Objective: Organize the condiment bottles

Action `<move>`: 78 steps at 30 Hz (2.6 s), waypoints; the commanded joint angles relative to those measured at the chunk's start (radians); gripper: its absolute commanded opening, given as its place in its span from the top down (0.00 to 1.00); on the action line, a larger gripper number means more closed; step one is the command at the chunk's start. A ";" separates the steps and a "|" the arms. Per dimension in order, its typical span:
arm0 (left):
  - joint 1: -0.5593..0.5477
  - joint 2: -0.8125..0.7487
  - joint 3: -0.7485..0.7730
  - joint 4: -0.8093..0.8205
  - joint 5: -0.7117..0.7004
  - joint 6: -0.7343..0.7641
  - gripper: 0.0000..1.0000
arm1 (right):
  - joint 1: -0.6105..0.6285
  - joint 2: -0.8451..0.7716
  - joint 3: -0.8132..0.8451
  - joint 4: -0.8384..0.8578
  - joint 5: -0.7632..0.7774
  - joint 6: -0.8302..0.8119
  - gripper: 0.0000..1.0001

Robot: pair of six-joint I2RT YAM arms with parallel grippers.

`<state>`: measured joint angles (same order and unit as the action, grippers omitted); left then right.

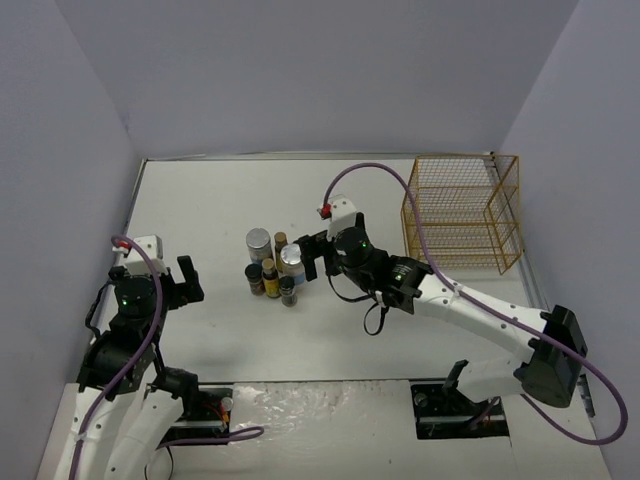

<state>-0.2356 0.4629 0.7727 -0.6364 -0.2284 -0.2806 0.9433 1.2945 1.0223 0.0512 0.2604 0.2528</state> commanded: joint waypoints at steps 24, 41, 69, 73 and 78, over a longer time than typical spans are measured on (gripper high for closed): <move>-0.002 0.031 0.023 0.080 -0.020 0.001 0.03 | 0.078 0.346 0.143 0.213 0.144 0.045 0.02; -0.002 0.039 0.022 0.083 -0.011 0.003 0.03 | 0.068 0.365 0.110 0.228 0.166 0.054 0.29; -0.002 0.048 0.023 0.081 0.000 0.003 0.03 | -0.479 0.006 0.493 -0.303 0.068 -0.076 1.00; -0.002 0.048 0.023 0.080 -0.005 0.004 0.03 | -0.679 0.060 0.605 -0.321 0.007 -0.091 1.00; -0.002 0.042 0.024 0.076 -0.011 0.006 0.03 | -0.908 0.173 0.715 -0.319 -0.114 -0.082 1.00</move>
<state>-0.2356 0.4911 0.7719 -0.6228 -0.2297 -0.2802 0.1615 1.3903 1.6462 -0.3263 0.2540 0.1838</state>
